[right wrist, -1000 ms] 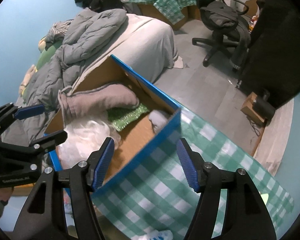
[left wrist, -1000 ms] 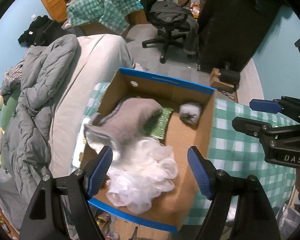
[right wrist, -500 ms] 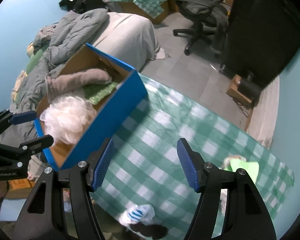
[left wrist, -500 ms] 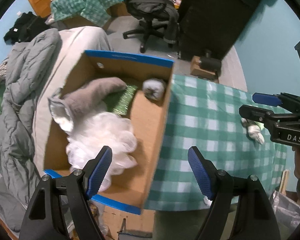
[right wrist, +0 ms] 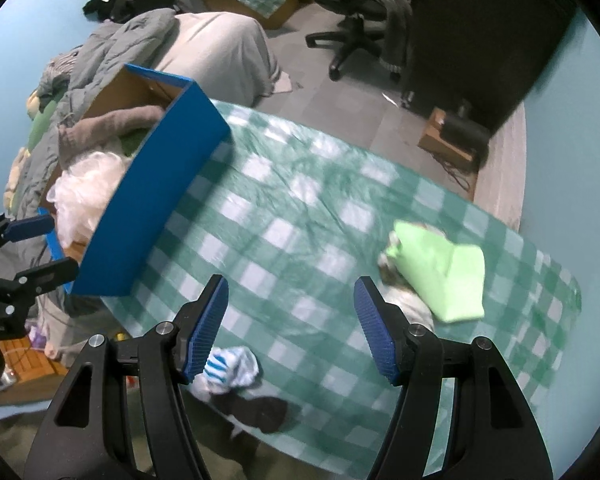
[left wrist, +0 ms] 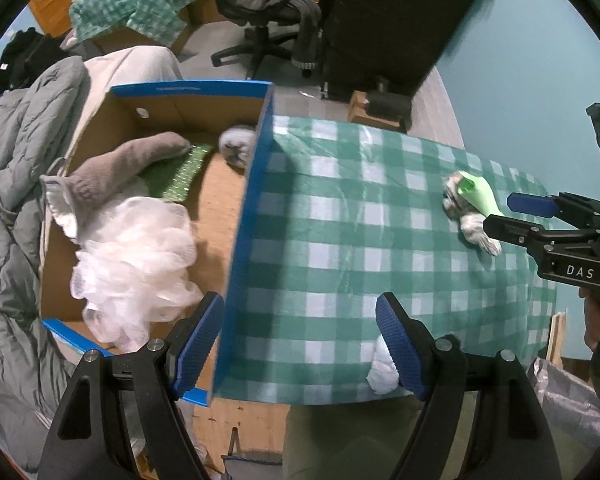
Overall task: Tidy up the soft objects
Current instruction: 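Move both tools back over the table toward the striped sock and black sock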
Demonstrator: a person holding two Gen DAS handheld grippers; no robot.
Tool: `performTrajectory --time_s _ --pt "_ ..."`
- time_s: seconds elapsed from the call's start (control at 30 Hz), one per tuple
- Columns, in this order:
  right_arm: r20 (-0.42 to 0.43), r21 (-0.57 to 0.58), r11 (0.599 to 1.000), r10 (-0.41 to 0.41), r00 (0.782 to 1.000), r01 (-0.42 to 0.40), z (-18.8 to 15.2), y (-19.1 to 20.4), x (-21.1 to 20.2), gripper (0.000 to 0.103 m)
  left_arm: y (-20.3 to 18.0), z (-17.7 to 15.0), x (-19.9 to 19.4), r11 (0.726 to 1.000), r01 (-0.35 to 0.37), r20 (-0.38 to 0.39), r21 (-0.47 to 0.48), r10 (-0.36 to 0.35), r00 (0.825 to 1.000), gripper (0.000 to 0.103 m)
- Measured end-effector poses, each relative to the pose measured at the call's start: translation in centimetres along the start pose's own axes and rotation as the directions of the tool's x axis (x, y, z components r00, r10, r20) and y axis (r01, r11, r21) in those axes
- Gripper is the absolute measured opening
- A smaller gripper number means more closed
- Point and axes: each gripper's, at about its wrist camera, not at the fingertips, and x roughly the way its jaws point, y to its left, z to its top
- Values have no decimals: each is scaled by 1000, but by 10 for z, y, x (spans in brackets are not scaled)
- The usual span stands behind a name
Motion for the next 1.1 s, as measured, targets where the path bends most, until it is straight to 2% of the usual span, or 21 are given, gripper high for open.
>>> performTrajectory --time_s 0.23,0.5,1.1 --pt "-44 41 999 4 999 -2 -35 -17 2 67 -24 -15 20 999 34 -59 36 -32 998 80" --pt "-112 72 997 42 993 -34 -76 -8 19 67 -43 -38 47 995 65 -134 73 -55 989 80" --pt "-220 178 983 94 971 -54 -136 10 67 67 -58 -71 92 978 108 -185 179 -74 980 80"
